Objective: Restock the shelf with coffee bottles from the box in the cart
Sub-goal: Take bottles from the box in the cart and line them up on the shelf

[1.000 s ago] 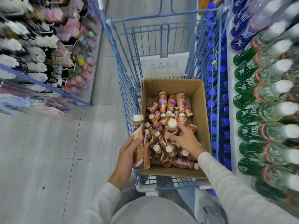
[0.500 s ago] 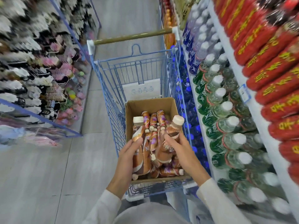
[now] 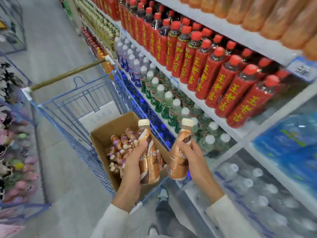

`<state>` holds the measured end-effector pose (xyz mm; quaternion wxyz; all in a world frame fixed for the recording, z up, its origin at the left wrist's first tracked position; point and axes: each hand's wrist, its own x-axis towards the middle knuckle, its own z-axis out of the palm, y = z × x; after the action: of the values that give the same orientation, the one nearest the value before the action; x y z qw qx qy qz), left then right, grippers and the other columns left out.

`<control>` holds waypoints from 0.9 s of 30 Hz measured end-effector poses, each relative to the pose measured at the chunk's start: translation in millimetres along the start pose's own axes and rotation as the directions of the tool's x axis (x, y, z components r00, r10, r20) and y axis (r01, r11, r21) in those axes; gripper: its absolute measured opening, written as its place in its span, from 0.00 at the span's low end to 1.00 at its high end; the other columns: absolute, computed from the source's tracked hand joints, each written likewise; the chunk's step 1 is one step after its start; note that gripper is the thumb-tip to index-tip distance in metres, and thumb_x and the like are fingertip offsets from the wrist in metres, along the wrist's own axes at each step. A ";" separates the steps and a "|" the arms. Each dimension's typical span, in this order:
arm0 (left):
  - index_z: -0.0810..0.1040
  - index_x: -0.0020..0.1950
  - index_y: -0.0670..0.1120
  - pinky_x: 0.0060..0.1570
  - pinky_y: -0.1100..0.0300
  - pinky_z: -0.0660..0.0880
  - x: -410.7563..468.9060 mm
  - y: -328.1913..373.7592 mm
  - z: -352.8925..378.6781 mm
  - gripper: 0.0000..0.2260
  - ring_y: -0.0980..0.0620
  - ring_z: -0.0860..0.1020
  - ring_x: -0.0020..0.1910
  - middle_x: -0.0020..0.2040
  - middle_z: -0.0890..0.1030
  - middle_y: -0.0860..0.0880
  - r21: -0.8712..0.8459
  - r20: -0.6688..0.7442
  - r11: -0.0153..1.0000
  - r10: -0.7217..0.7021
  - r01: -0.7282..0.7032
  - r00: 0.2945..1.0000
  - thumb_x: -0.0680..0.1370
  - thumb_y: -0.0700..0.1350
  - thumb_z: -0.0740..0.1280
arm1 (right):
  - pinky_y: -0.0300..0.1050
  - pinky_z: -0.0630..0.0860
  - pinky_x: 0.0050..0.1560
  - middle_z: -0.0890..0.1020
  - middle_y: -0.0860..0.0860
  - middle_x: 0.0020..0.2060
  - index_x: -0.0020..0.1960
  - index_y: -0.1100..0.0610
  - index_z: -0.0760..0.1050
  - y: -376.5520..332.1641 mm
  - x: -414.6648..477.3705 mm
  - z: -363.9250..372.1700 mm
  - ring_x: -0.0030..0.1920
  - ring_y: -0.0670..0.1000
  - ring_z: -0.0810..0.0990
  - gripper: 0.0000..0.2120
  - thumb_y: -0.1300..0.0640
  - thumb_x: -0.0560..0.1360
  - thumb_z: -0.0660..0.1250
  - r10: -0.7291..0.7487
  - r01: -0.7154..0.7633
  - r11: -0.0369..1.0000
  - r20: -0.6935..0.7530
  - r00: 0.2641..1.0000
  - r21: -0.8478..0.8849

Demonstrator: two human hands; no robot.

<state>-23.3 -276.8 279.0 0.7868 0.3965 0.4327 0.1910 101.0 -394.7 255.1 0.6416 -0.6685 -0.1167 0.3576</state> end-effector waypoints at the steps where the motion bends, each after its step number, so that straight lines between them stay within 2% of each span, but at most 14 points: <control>1: 0.87 0.44 0.44 0.34 0.53 0.82 -7.2 -4.1 8.7 0.12 0.47 0.84 0.33 0.40 0.86 0.42 0.013 0.037 1.000 -0.016 0.016 0.999 0.78 0.50 0.68 | 0.28 0.74 0.37 0.85 0.41 0.41 0.56 0.48 0.78 -3.0 -15.4 -8.6 0.40 0.37 0.82 0.06 0.54 0.81 0.65 0.002 -0.001 1.000 -0.038 0.999 0.017; 4: 0.85 0.40 0.43 0.38 0.52 0.79 -31.9 -16.4 38.6 0.15 0.45 0.82 0.30 0.36 0.83 0.41 0.087 0.156 0.995 -0.057 0.044 0.986 0.78 0.51 0.67 | 0.32 0.75 0.41 0.86 0.44 0.44 0.56 0.46 0.78 -2.0 -55.5 -41.4 0.42 0.40 0.84 0.06 0.52 0.81 0.65 0.003 0.006 0.999 -0.162 0.987 0.051; 7: 0.86 0.40 0.43 0.39 0.52 0.79 -52.1 -30.9 71.5 0.18 0.42 0.82 0.31 0.40 0.84 0.37 0.155 0.257 0.986 -0.101 0.062 0.961 0.74 0.57 0.69 | 0.34 0.76 0.42 0.86 0.40 0.42 0.54 0.44 0.79 -10.6 -92.4 -75.9 0.41 0.39 0.84 0.05 0.53 0.81 0.65 -0.024 0.056 0.993 -0.285 0.958 0.106; 10: 0.84 0.47 0.38 0.33 0.54 0.80 -73.5 -43.3 112.4 0.21 0.43 0.81 0.29 0.38 0.84 0.39 0.220 0.357 0.971 -0.167 0.091 0.919 0.73 0.57 0.70 | 0.46 0.77 0.51 0.86 0.39 0.43 0.52 0.43 0.79 -21.7 -123.9 -109.9 0.44 0.41 0.85 0.04 0.50 0.79 0.67 -0.054 0.107 0.987 -0.382 0.923 0.118; 12: 0.84 0.47 0.40 0.32 0.54 0.80 -88.4 -50.4 141.3 0.19 0.43 0.80 0.29 0.39 0.84 0.39 0.239 0.425 0.967 -0.183 0.085 0.887 0.72 0.57 0.70 | 0.57 0.79 0.58 0.86 0.47 0.45 0.51 0.43 0.80 -29.4 -142.7 -134.6 0.48 0.50 0.86 0.08 0.44 0.73 0.72 -0.083 0.161 0.976 -0.433 0.898 0.148; 14: 0.87 0.41 0.43 0.33 0.54 0.80 -101.3 -58.2 170.4 0.17 0.42 0.80 0.30 0.42 0.84 0.36 0.262 0.482 0.962 -0.201 0.079 0.853 0.70 0.58 0.70 | 0.55 0.79 0.54 0.85 0.51 0.42 0.49 0.45 0.80 -39.3 -162.1 -159.8 0.46 0.54 0.85 0.14 0.41 0.66 0.72 -0.116 0.216 0.963 -0.480 0.870 0.159; 17: 0.87 0.39 0.42 0.31 0.54 0.79 -121.9 -72.2 218.7 0.18 0.41 0.80 0.30 0.43 0.84 0.35 0.291 0.561 0.956 -0.206 0.041 0.802 0.71 0.57 0.70 | 0.49 0.79 0.52 0.84 0.50 0.40 0.50 0.49 0.79 -49.5 -192.0 -203.3 0.42 0.51 0.84 0.12 0.43 0.72 0.71 -0.152 0.262 0.956 -0.547 0.823 0.129; 19: 0.86 0.46 0.39 0.36 0.52 0.80 -136.8 -80.8 251.8 0.20 0.41 0.81 0.31 0.44 0.85 0.34 0.299 0.607 0.954 -0.201 0.014 0.769 0.73 0.56 0.69 | 0.56 0.78 0.54 0.82 0.58 0.41 0.46 0.50 0.79 -55.9 -207.5 -234.8 0.43 0.55 0.82 0.15 0.41 0.67 0.72 -0.177 0.298 0.947 -0.582 0.794 0.120; 21: 0.84 0.49 0.37 0.44 0.47 0.79 -150.5 -89.9 282.8 0.21 0.40 0.81 0.31 0.45 0.85 0.34 0.295 0.648 0.956 -0.197 -0.004 0.736 0.72 0.56 0.70 | 0.59 0.78 0.52 0.81 0.65 0.44 0.45 0.51 0.80 -65.2 -221.7 -262.7 0.43 0.57 0.82 0.18 0.39 0.63 0.71 -0.195 0.333 0.936 -0.618 0.762 0.116; 25: 0.85 0.46 0.40 0.39 0.51 0.79 -170.5 -107.5 337.7 0.21 0.40 0.81 0.32 0.44 0.85 0.34 0.288 0.706 0.957 -0.197 -0.021 0.680 0.67 0.57 0.71 | 0.59 0.80 0.51 0.82 0.67 0.48 0.44 0.50 0.80 -89.8 -241.8 -311.4 0.45 0.61 0.84 0.17 0.39 0.64 0.71 -0.274 0.417 0.906 -0.647 0.711 0.075; 27: 0.87 0.42 0.42 0.43 0.49 0.80 -178.9 -111.6 361.7 0.18 0.41 0.83 0.33 0.45 0.85 0.34 0.270 0.730 0.962 -0.181 -0.034 0.659 0.69 0.56 0.70 | 0.58 0.80 0.47 0.80 0.70 0.46 0.43 0.52 0.79 -100.5 -248.5 -334.5 0.41 0.60 0.83 0.17 0.40 0.64 0.71 -0.302 0.447 0.893 -0.664 0.685 0.056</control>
<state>174.2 -626.2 398.1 0.8426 0.5215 0.1081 -0.0795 163.3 -791.6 404.8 0.7696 -0.6380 0.0127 -0.0206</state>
